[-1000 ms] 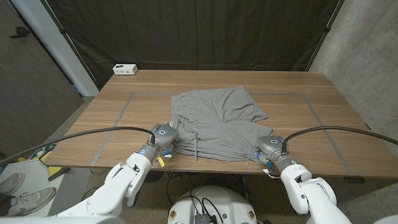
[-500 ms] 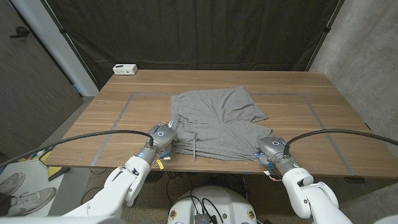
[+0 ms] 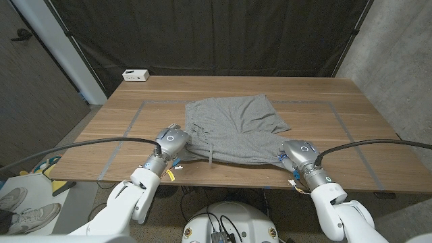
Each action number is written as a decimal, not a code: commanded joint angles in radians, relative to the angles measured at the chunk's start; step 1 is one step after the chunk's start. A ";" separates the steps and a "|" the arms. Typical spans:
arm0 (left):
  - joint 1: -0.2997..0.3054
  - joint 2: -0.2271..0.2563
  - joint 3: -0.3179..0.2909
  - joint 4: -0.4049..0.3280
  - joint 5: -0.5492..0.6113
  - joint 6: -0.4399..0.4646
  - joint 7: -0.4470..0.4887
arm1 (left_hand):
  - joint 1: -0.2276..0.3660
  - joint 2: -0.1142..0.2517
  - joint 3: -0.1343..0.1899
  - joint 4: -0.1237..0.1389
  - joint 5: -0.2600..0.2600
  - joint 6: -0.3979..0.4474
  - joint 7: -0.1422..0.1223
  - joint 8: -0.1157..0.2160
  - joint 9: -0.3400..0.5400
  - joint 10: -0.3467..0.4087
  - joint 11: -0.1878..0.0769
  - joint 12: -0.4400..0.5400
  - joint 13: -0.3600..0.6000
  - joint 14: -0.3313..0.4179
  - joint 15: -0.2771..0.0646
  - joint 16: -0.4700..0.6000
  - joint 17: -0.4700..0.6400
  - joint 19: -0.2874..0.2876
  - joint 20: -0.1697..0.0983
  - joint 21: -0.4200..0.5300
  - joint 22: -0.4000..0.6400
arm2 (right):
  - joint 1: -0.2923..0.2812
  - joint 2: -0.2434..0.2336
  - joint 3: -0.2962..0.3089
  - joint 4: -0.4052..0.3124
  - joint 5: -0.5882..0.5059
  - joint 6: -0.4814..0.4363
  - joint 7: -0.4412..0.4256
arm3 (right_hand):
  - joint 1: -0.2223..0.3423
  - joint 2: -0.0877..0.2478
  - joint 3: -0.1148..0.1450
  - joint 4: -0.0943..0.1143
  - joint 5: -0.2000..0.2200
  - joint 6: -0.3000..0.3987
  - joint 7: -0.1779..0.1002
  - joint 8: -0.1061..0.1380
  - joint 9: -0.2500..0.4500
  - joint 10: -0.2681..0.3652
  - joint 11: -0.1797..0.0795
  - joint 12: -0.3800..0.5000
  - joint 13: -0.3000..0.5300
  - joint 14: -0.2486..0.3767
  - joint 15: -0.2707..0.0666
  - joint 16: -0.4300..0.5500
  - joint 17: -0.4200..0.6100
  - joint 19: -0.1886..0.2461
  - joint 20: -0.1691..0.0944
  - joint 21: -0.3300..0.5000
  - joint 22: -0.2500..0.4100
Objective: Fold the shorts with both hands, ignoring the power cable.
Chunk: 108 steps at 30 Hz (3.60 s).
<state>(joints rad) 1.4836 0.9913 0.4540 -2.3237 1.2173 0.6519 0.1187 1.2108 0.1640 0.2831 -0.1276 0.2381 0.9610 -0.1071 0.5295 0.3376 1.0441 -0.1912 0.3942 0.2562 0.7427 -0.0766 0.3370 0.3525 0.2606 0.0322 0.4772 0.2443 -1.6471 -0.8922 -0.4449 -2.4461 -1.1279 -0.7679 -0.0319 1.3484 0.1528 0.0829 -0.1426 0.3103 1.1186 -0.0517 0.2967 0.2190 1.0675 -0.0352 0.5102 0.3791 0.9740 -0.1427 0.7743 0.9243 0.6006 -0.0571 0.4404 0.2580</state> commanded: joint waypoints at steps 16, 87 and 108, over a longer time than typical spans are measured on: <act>0.218 -0.031 -0.239 -0.137 -0.017 0.002 0.154 | 0.037 0.007 0.001 0.007 0.010 0.022 -0.002 0.067 0.043 0.010 -0.011 0.153 0.361 0.026 -0.165 0.028 0.071 -0.003 -0.018 0.041 0.017 | -0.022 0.004 0.048 -0.024 -0.050 0.063 -0.185 | 0.018 -0.021 0.010 -0.007 0.006 0.017 0.017 0.011 0.014 0.055 0.013 0.049 0.078 0.027 -0.077 -0.020 0.023 0.015 0.005 0.023 -0.003; 0.033 -0.186 -0.598 -0.089 -0.553 -0.265 -0.272 | 0.052 -0.001 -0.004 -0.011 -0.017 0.017 0.019 0.051 -0.057 0.006 -0.010 0.131 0.389 0.020 -0.166 0.018 0.158 -0.028 -0.026 0.111 0.017 | 0.369 0.066 0.138 0.022 0.160 0.270 0.285 | 0.003 -0.017 0.045 0.003 -0.005 0.001 0.014 -0.004 0.017 0.039 0.013 0.046 0.102 0.038 -0.079 -0.075 0.082 -0.009 0.010 0.061 -0.017; -0.131 -0.023 -0.622 -0.022 -0.984 -0.194 -0.428 | 0.061 0.008 0.002 -0.013 -0.034 -0.008 0.048 0.036 -0.072 0.001 -0.002 0.132 0.399 0.024 -0.165 0.018 0.178 -0.039 -0.005 0.126 0.016 | 0.492 0.015 0.177 0.122 0.616 0.307 0.193 | 0.003 -0.013 0.065 0.001 -0.009 -0.003 0.040 -0.004 0.029 0.042 0.045 0.057 0.125 0.031 -0.069 -0.087 0.106 -0.036 0.032 0.070 -0.018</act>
<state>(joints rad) 1.4311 0.8812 -0.1628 -2.3726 0.4387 0.4130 -0.2382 1.2705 0.1595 0.2803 -0.1397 0.2050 0.9540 -0.0677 0.5688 0.2645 1.0322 -0.1927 0.4395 0.2562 0.7584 -0.0822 0.3548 0.5254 0.2210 0.0177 0.5956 0.2601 -1.2242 -0.8521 -0.2792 -2.3761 -0.7177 -0.4900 0.2061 1.3455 0.1265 0.1382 -0.1423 0.2939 1.1106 -0.0232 0.2896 0.2443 1.0720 -0.0291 0.5122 0.3790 1.0065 -0.1556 0.6870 1.0255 0.5696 -0.0230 0.5033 0.2369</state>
